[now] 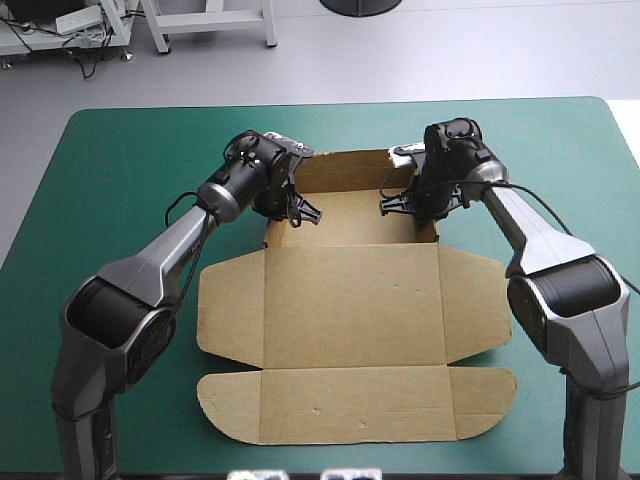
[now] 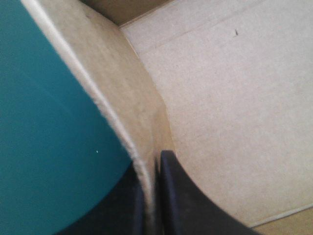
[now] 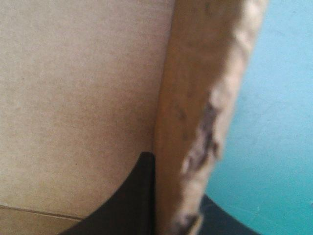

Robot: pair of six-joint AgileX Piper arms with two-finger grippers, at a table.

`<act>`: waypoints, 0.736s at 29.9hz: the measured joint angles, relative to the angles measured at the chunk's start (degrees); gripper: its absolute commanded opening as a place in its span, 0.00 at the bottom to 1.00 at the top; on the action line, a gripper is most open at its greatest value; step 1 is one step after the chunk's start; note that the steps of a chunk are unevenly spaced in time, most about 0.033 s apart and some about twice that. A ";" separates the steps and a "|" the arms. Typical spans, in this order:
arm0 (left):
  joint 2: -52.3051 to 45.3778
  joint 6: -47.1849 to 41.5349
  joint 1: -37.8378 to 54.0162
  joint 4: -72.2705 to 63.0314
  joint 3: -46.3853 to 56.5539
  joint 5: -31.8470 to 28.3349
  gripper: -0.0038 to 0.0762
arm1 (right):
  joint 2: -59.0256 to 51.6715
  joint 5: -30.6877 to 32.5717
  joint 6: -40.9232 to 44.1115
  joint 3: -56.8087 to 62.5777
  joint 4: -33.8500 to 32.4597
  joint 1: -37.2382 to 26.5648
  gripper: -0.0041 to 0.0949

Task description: Fold the box

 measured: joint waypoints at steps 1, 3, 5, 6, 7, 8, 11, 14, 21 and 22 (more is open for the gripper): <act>0.17 0.60 0.08 -0.13 -0.29 0.45 0.30 | 0.05 0.00 -0.73 0.00 0.23 0.00 0.13; 0.42 2.08 0.40 -0.55 -0.88 1.21 0.48 | 0.05 0.00 -2.39 0.00 0.28 0.00 0.27; 1.08 3.29 0.99 -1.29 -1.61 2.90 0.71 | 0.12 0.00 -3.58 -0.07 0.95 0.00 0.50; 1.48 3.64 1.26 -1.62 -2.16 3.52 0.80 | 0.11 0.00 -4.12 -0.07 1.54 0.00 0.62; 1.94 3.79 1.40 -2.09 -2.84 4.10 0.86 | 0.17 -0.15 -4.51 -0.12 2.55 0.06 0.73; 2.30 3.96 1.53 -2.47 -3.66 4.31 0.88 | 0.23 -0.21 -4.63 -0.12 3.38 0.17 0.82; 2.64 5.11 1.53 -2.89 -6.37 4.43 0.87 | 0.23 -0.27 -4.40 -0.40 5.38 0.66 0.89; 1.96 5.64 1.53 -3.10 -8.90 4.62 0.86 | 0.23 -0.21 -4.23 -0.77 6.10 0.92 0.88; -5.23 7.23 1.53 1.05 -11.09 4.92 0.86 | -0.68 -0.23 -3.65 -6.65 6.06 0.08 0.88; -7.41 7.23 1.53 1.33 -11.11 5.06 0.86 | -1.08 -0.23 -3.59 -7.83 6.29 -0.31 0.88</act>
